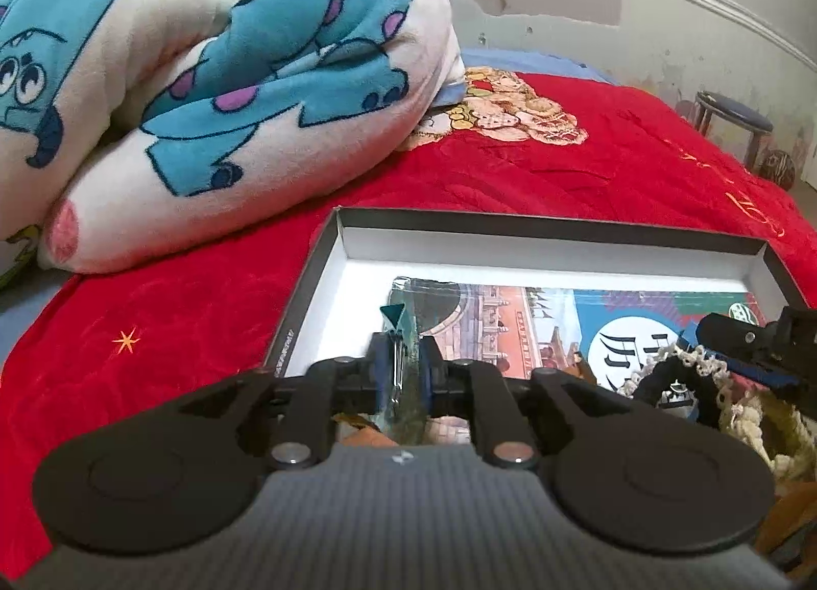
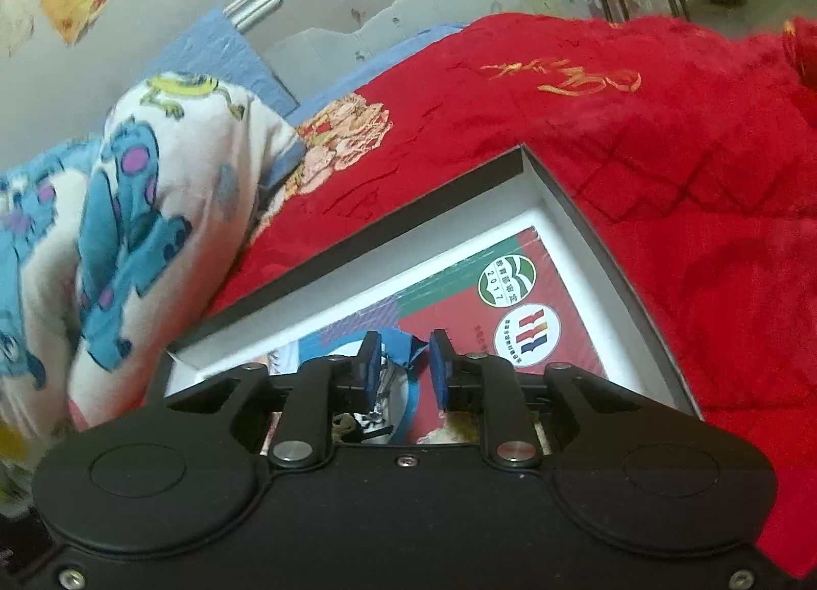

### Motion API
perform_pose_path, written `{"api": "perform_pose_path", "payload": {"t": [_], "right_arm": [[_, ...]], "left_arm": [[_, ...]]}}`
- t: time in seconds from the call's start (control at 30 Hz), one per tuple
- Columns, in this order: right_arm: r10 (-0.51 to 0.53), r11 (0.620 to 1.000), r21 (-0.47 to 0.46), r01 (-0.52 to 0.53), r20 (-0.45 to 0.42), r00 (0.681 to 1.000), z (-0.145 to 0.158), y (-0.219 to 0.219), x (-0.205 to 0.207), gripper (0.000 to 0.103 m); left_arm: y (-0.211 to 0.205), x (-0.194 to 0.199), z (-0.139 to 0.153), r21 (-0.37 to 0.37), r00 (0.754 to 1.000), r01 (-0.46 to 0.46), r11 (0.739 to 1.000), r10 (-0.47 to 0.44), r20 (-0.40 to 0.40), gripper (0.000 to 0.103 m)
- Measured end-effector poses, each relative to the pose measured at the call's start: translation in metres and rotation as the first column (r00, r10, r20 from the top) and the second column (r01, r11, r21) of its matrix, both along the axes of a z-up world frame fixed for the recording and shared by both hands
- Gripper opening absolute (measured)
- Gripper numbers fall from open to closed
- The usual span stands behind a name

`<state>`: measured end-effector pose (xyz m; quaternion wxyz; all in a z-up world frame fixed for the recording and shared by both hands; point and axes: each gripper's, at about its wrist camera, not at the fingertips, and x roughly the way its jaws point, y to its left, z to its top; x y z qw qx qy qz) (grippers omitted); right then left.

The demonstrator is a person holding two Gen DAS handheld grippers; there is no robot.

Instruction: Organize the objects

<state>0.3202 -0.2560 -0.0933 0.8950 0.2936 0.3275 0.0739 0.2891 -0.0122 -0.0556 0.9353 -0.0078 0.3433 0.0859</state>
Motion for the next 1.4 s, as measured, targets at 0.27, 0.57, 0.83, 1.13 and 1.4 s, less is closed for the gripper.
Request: {"api": "perform_pose_path", "payload": {"t": [0.27,0.57,0.83,1.13,1.4], "right_arm": [[-0.093,0.993,0.089,0.084,0.104,0.99,0.022,-0.017,-0.031,0.064],[-0.054,0.99,-0.113,0.083,0.24,0.969,0.079,-0.007,-0.116,0.101],[-0.095,0.944,-0.297,0.144,0.173,0.98,0.088,-0.001,-0.229,0.103],[-0.082,0.899,-0.421,0.121,0.111,0.991,0.086,0.022,-0.303,0.103],[-0.051,0.887,-0.45,0.098,0.116,0.992,0.085,0.034,-0.305,0.103]], "left_arm": [[0.014,-0.029,0.041,0.011,0.995,-0.017,1.0,0.016,0.102,0.085],[0.003,-0.112,0.086,0.136,0.973,0.057,0.989,-0.085,0.214,0.103],[0.0,-0.234,0.074,0.121,0.975,0.068,0.99,-0.092,0.203,0.103],[-0.004,-0.267,0.053,0.068,0.99,0.079,0.994,-0.086,0.107,0.103],[0.0,-0.27,0.052,0.008,0.992,0.089,0.996,-0.09,0.091,0.103]]}}
